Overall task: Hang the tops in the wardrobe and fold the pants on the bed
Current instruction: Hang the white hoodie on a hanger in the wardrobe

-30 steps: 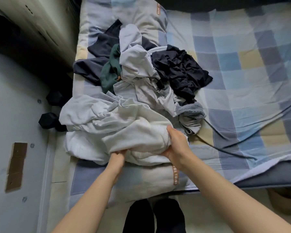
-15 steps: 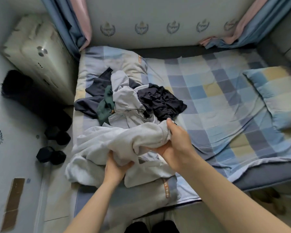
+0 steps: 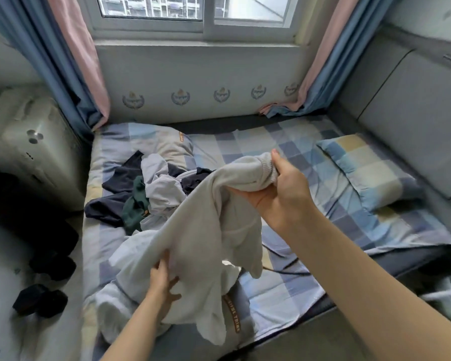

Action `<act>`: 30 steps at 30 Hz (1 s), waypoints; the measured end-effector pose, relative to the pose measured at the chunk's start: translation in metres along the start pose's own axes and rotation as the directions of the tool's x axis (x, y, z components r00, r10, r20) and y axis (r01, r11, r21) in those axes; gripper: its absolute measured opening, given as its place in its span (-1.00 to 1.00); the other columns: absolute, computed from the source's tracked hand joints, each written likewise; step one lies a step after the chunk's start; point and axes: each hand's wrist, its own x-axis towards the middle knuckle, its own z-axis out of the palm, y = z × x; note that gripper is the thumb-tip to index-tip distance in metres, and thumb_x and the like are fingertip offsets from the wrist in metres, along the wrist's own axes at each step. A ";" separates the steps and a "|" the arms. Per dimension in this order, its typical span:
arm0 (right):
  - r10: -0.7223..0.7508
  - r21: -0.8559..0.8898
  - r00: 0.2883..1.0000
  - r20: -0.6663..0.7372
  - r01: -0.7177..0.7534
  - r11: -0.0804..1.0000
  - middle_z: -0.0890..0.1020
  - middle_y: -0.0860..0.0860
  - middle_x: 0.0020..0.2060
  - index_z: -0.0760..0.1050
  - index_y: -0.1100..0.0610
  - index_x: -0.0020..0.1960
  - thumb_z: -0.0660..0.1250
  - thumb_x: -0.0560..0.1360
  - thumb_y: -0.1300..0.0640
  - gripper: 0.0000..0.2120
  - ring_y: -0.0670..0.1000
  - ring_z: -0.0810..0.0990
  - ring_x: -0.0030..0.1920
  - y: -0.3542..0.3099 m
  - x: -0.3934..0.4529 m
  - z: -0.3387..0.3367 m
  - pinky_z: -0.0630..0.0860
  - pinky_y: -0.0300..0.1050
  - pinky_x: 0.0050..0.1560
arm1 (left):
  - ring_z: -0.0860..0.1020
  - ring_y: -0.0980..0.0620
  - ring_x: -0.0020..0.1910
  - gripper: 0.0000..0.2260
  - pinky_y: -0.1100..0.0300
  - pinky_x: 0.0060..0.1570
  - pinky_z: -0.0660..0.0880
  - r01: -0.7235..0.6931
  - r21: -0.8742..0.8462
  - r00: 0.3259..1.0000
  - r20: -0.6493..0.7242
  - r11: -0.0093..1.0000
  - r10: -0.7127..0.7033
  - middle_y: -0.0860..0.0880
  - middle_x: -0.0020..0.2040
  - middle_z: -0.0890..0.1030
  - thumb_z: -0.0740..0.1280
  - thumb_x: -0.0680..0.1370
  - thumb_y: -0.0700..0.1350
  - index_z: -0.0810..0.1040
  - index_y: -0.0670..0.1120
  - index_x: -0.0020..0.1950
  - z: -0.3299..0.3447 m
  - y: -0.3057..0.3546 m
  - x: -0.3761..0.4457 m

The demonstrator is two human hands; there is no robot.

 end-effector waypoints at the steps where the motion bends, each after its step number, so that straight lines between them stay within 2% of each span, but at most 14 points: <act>1: -0.022 0.005 1.000 0.002 0.022 1.000 0.63 0.36 -0.10 0.35 0.40 0.28 0.06 0.66 0.00 -0.53 0.24 0.69 -0.15 -0.004 -0.002 0.002 0.63 0.20 -0.13 | 0.34 -0.14 0.42 -0.12 -0.30 0.30 0.24 -0.065 -0.012 0.994 0.091 0.998 0.065 0.11 0.46 0.25 0.27 0.36 0.49 0.04 0.17 0.56 0.006 0.000 -0.008; 4: -0.068 0.032 0.998 -0.016 0.069 0.997 0.62 0.36 -0.10 0.35 0.38 0.27 0.07 0.66 0.01 -0.57 0.26 0.68 -0.15 -0.013 -0.010 0.009 0.62 0.23 -0.13 | 0.16 0.05 0.51 0.25 -0.08 0.45 0.19 -0.477 0.275 0.871 0.273 0.835 0.408 0.21 0.53 0.02 0.40 0.04 0.55 -0.17 0.20 0.56 0.042 0.003 -0.047; 6: -0.071 0.032 0.996 -0.048 0.073 0.997 0.56 0.38 0.08 0.33 0.34 0.32 0.10 0.65 0.01 -0.58 0.30 0.64 0.00 -0.011 -0.013 0.011 0.61 0.25 -0.08 | 0.11 0.06 0.52 0.27 -0.11 0.44 0.20 -0.585 0.480 0.805 0.243 0.653 0.542 0.13 0.57 -0.01 0.52 0.09 0.38 -0.17 0.10 0.57 0.071 0.003 -0.059; 9: -0.084 0.063 0.993 -0.084 0.090 0.994 0.53 0.38 0.14 0.35 0.34 0.30 0.12 0.64 0.02 -0.59 0.32 0.60 0.08 -0.016 -0.020 0.009 0.60 0.27 -0.08 | 0.32 -0.15 0.42 -0.08 -0.17 0.34 0.31 -0.500 0.515 0.834 0.069 0.697 0.547 -0.11 0.52 0.24 0.53 0.39 0.03 0.04 -0.08 0.57 0.089 0.006 -0.053; 10: -0.102 0.083 0.990 -0.098 0.111 0.990 0.55 0.36 0.10 0.36 0.35 0.27 0.12 0.64 0.03 -0.60 0.31 0.60 0.05 -0.023 -0.022 0.007 0.60 0.28 -0.12 | 0.44 -0.24 0.30 -0.33 -0.17 0.25 0.40 -0.456 0.541 0.854 0.042 0.707 0.519 -0.19 0.40 0.42 0.44 0.48 -0.03 0.21 -0.12 0.50 0.084 0.008 -0.045; 12: -0.157 0.103 0.978 -0.134 0.172 0.980 0.57 0.32 -0.03 0.40 0.36 0.20 0.11 0.65 0.03 -0.62 0.29 0.61 -0.03 -0.043 -0.027 -0.006 0.60 0.28 -0.19 | 0.56 -0.31 0.08 -0.79 -0.14 0.04 0.49 -0.411 0.685 0.855 0.061 0.602 0.515 -0.28 0.06 0.61 0.27 0.59 -0.14 0.51 -0.20 0.17 0.066 0.007 -0.031; 13: -0.184 0.098 0.972 -0.149 0.200 0.975 0.58 0.31 -0.05 0.42 0.35 0.19 0.11 0.65 0.02 -0.62 0.28 0.62 -0.04 -0.053 -0.029 -0.014 0.60 0.29 -0.18 | 0.57 -0.31 0.00 -0.85 -0.12 -0.05 0.49 -0.437 0.724 0.831 0.098 0.533 0.548 -0.27 -0.06 0.63 0.22 0.61 -0.20 0.57 -0.21 0.00 0.054 0.007 -0.023; 16: -0.254 0.061 0.942 -0.218 0.273 0.960 0.55 0.35 0.11 0.43 0.32 0.13 0.10 0.65 0.00 -0.64 0.31 0.58 0.11 -0.080 -0.030 -0.047 0.57 0.33 -0.09 | 0.53 -0.18 -0.27 -0.69 0.05 -0.35 0.34 -0.554 0.744 0.745 0.244 0.374 0.621 -0.09 -0.34 0.55 0.25 0.59 -0.25 0.47 -0.07 -0.36 0.030 0.026 -0.015; 18: -0.279 0.053 0.932 -0.230 0.298 0.953 0.49 0.39 0.20 0.41 0.31 0.10 0.06 0.66 0.01 -0.64 0.33 0.52 0.20 -0.093 -0.026 -0.075 0.54 0.32 -0.05 | 0.38 -0.04 -0.43 -0.59 0.11 -0.42 0.19 -0.575 0.697 0.753 0.246 0.428 0.611 0.02 -0.49 0.42 0.31 0.58 -0.21 0.39 -0.04 -0.48 0.029 0.052 -0.022; 20: -0.292 0.052 0.924 -0.249 0.314 0.948 0.42 0.41 0.28 0.37 0.35 0.25 0.05 0.65 0.03 -0.60 0.33 0.48 0.26 -0.102 -0.021 -0.104 0.53 0.30 0.03 | 0.24 0.01 -0.45 -0.55 0.11 -0.39 0.11 -0.594 0.627 0.769 0.256 0.504 0.586 0.07 -0.54 0.30 0.36 0.53 -0.19 0.32 -0.12 -0.53 0.037 0.079 -0.036; 24: -0.320 0.050 0.885 -0.338 0.357 0.933 0.44 0.31 0.30 0.35 0.32 0.35 0.17 0.58 0.16 -0.62 0.24 0.48 0.27 -0.116 -0.019 -0.152 0.56 0.19 0.06 | 0.29 0.14 -0.44 -0.71 0.23 -0.44 0.20 -0.698 0.518 0.713 0.442 0.494 0.544 0.13 -0.53 0.37 0.31 0.43 -0.28 0.46 -0.13 -0.51 0.076 0.119 -0.083; 26: -0.325 -0.028 0.877 -0.355 0.338 0.941 0.44 0.26 0.30 0.37 0.29 0.32 0.17 0.58 0.22 -0.66 0.15 0.45 0.29 -0.119 -0.022 -0.173 0.50 0.07 0.15 | 0.34 0.13 -0.41 -0.75 0.28 -0.46 0.23 -0.721 0.459 0.693 0.488 0.519 0.531 0.08 -0.49 0.41 0.29 0.45 -0.36 0.53 -0.20 -0.44 0.103 0.132 -0.108; 28: -0.313 -0.141 0.878 -0.362 0.280 0.949 0.41 0.29 0.34 0.34 0.37 0.34 0.18 0.58 0.27 -0.65 0.14 0.41 0.35 -0.120 -0.026 -0.193 0.37 0.02 0.35 | 0.29 0.03 -0.31 -0.82 0.24 -0.45 0.17 -0.741 0.412 0.670 0.511 0.531 0.539 -0.05 -0.37 0.36 0.32 0.47 -0.28 0.50 -0.34 -0.31 0.132 0.140 -0.132; 30: -0.315 -0.330 0.884 -0.346 0.200 0.923 0.52 0.31 0.18 0.44 0.38 0.19 0.23 0.54 0.33 -0.76 0.13 0.46 0.30 -0.114 -0.034 -0.208 0.31 0.00 0.41 | 0.25 0.01 -0.32 -0.78 0.26 -0.47 0.15 -0.733 0.371 0.671 0.531 0.571 0.517 -0.08 -0.33 0.32 0.38 0.49 -0.16 0.54 -0.28 -0.28 0.162 0.143 -0.154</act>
